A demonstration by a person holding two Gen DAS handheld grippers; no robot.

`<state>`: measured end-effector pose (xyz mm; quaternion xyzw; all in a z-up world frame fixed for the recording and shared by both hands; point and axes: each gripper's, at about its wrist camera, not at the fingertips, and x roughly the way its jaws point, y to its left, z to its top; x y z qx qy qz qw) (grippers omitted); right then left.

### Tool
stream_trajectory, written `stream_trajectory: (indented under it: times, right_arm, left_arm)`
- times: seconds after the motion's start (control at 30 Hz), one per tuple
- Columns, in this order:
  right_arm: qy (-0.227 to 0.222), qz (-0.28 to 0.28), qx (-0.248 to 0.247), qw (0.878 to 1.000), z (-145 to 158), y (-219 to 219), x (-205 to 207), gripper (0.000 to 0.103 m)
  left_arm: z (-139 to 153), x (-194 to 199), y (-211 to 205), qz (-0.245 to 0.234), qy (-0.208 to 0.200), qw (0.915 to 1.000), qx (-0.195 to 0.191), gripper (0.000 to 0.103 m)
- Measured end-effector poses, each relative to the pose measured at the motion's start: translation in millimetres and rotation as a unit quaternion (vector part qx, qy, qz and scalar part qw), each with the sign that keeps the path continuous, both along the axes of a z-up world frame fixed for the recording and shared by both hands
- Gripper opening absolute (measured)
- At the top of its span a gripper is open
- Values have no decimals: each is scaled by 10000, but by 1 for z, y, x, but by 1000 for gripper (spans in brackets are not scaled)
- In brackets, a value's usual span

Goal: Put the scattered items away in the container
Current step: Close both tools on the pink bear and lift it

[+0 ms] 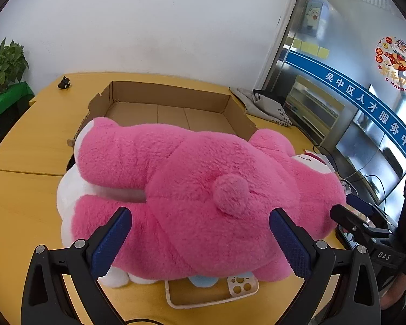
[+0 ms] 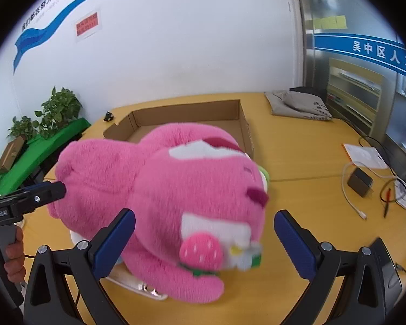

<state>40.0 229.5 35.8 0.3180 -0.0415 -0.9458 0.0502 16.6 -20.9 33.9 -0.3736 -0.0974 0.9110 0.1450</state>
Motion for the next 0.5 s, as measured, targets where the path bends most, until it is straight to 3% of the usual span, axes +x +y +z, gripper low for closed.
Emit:
stream_trajectory:
  times: [0.07,0.13,0.17,0.27,0.4,0.5]
  right_arm:
    - [-169,-18,49,9998,-10,4,-19,102]
    - [-344,115,-145,9992,-24,8,-34,101]
    - [-387,199,-287,9986,-29,10,-38,99]
    - [-267,406,-334,9983,-33,6,-39,83]
    - [-231,551,-367,9975,-24,0,-34,58]
    - [-142,550,-325,9979,-13,-4,-30,52]
  left_arm:
    - [-12,-14,-4,-96,-220,9995,193,102]
    - [-18,-19,-7,-262,-287,9986,368,86]
    - [-19,-19,-7,-348,-260,9984,372,83]
    - [-16,-17,-8,-464,-208,9981,345,70]
    - [-6,-13,-13,-590,-106,9972,445,43]
    - [8,-7,-14,-623,29,9971,431,33]
